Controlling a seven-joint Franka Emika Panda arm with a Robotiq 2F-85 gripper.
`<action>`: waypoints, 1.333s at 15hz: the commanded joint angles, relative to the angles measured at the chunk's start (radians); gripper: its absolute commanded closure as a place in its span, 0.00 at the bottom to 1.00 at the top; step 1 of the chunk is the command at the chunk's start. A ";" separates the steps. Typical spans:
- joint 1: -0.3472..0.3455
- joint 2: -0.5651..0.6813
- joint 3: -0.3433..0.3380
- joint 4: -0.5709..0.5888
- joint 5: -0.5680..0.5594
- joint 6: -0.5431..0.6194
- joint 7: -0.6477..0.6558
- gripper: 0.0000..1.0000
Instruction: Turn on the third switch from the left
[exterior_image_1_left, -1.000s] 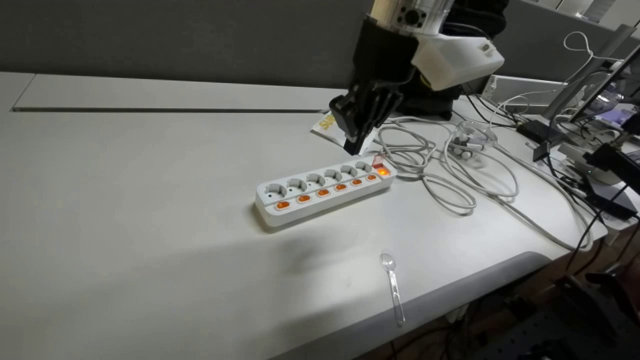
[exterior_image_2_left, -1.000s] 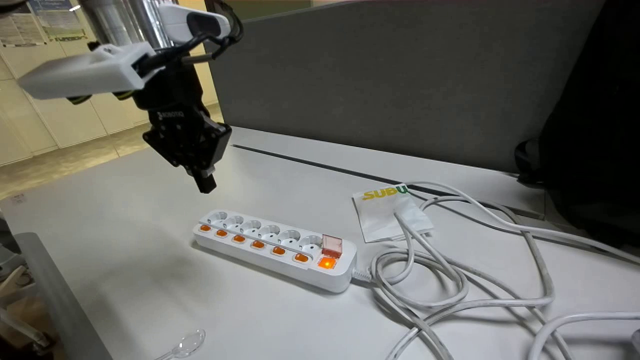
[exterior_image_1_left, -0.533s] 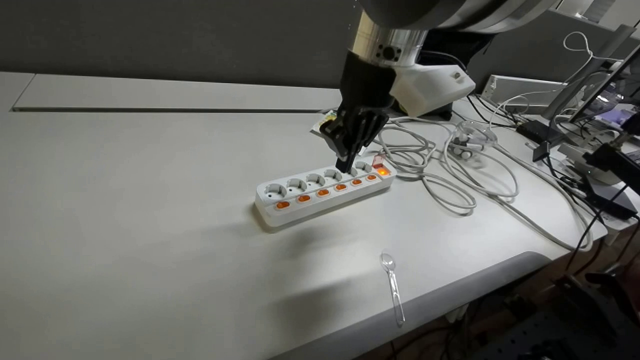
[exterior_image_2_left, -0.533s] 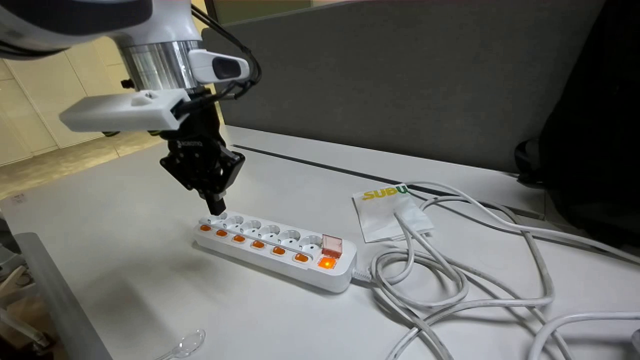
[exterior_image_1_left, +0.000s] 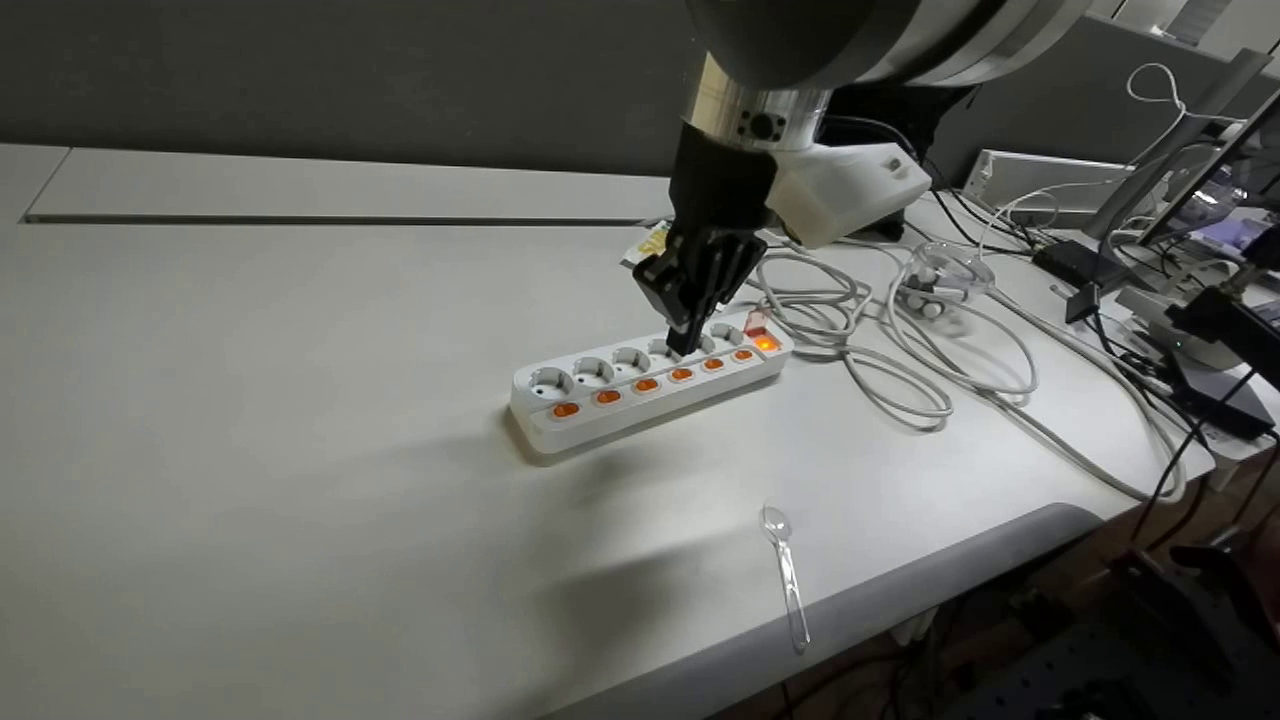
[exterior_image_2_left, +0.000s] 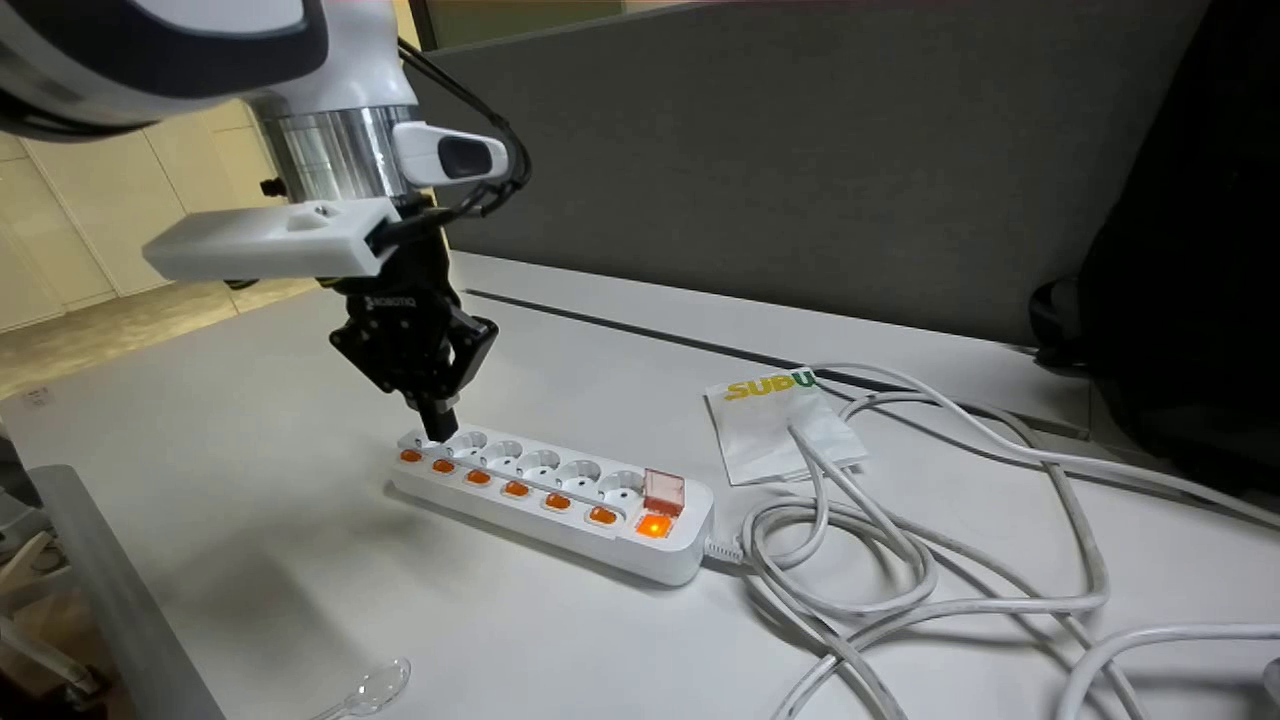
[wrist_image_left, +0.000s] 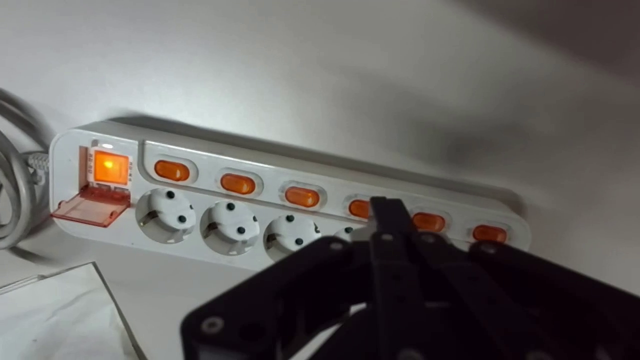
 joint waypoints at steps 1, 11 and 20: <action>0.013 0.023 -0.001 0.006 -0.059 0.015 0.044 1.00; 0.042 0.093 -0.031 0.008 -0.188 0.103 0.125 1.00; 0.032 0.150 -0.020 0.022 -0.147 0.176 0.098 1.00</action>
